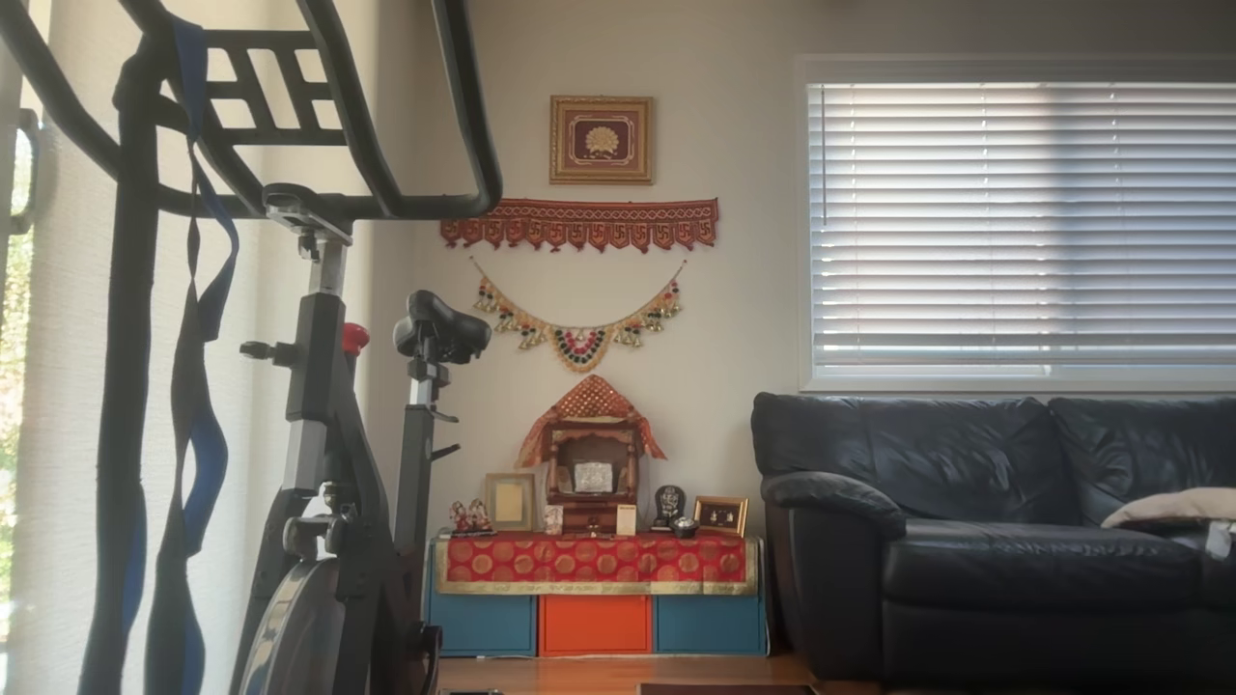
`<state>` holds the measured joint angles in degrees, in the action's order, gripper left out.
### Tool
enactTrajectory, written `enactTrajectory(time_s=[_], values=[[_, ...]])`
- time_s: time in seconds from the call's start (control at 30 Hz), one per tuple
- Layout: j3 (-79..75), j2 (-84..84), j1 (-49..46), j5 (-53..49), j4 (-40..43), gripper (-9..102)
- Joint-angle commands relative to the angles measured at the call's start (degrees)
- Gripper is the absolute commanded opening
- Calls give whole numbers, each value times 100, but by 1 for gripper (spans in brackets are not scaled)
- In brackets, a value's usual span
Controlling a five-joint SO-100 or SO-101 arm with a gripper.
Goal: Sort medicines into box.
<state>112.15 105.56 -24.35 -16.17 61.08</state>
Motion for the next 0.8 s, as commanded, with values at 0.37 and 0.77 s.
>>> enactTrajectory(time_s=[0.37,0.77], values=[[-677,211,-88,-316,202,2],[-861,-88,35,-598,765,15]])
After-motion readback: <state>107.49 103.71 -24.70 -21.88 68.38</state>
